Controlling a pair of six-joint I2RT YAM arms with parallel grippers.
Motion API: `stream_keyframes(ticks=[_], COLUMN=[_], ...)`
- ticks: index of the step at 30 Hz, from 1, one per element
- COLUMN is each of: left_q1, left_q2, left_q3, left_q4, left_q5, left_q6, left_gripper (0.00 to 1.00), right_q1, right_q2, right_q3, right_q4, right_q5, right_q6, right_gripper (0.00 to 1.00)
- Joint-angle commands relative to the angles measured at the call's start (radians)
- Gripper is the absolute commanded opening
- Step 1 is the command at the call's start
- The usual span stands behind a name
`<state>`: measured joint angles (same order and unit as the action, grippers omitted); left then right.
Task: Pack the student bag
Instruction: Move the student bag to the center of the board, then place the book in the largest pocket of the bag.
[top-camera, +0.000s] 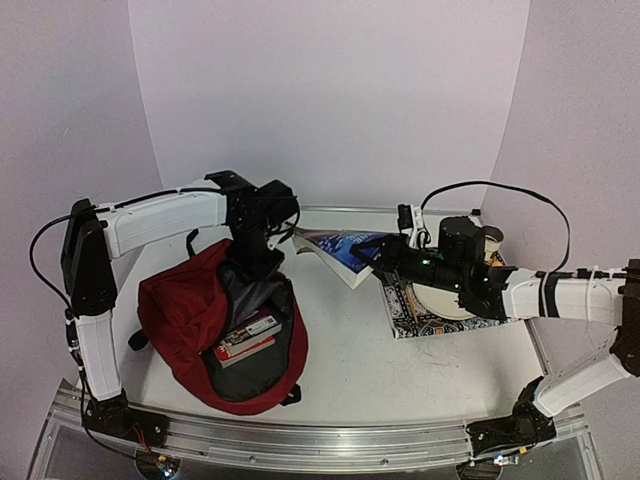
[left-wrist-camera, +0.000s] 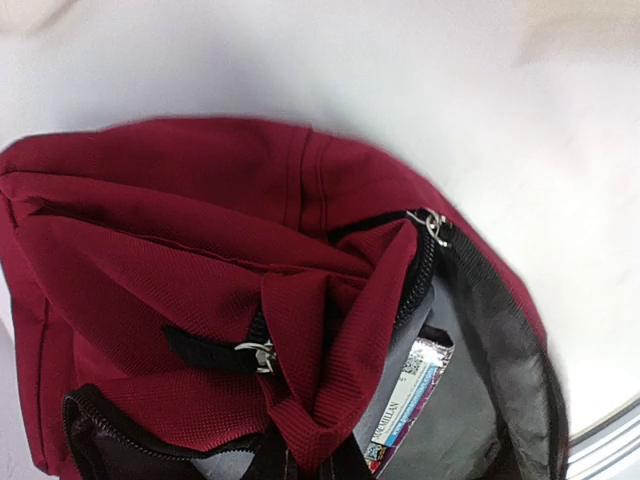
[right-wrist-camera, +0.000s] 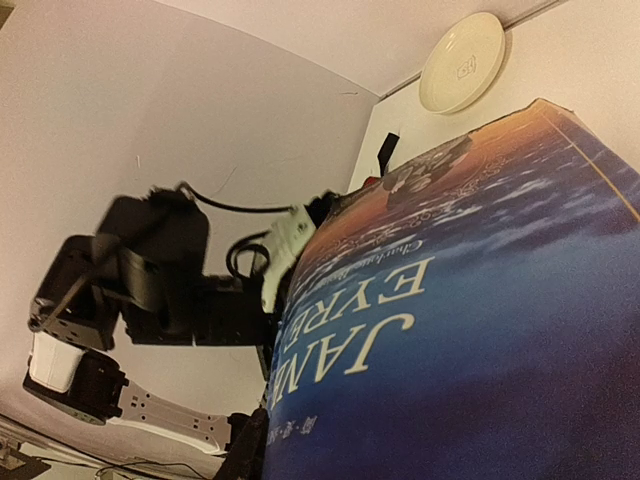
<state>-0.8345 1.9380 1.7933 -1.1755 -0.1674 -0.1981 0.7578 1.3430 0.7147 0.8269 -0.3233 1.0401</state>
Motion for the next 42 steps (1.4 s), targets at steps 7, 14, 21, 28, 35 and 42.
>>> stream_keyframes(ticks=[7, 14, 21, 28, 35, 42], left_q1=[0.004, 0.031, 0.058, 0.058, 0.058, 0.060], left_q2=[0.098, 0.135, 0.160, 0.136, 0.091, 0.072], left_q3=[0.337, 0.382, 0.400, 0.410, 0.396, 0.378], left_q4=[0.037, 0.027, 0.027, 0.026, 0.017, 0.013], left_q5=[0.091, 0.106, 0.128, 0.147, 0.142, 0.162], left_q6=[-0.047, -0.106, -0.117, -0.115, -0.113, -0.128], left_gripper=[0.00, 0.00, 0.00, 0.00, 0.00, 0.00], right_q1=[0.004, 0.041, 0.093, 0.094, 0.085, 0.074], right_q2=[-0.241, -0.229, -0.173, -0.088, -0.075, -0.091], right_q3=[0.034, 0.073, 0.127, 0.059, -0.026, -0.068], right_q4=[-0.033, -0.033, -0.041, -0.051, -0.070, -0.126], right_q5=[-0.159, -0.314, -0.380, -0.387, -0.276, -0.116], right_q6=[-0.208, -0.287, -0.376, -0.452, -0.520, -0.549], right_gripper=[0.00, 0.00, 0.00, 0.00, 0.00, 0.00])
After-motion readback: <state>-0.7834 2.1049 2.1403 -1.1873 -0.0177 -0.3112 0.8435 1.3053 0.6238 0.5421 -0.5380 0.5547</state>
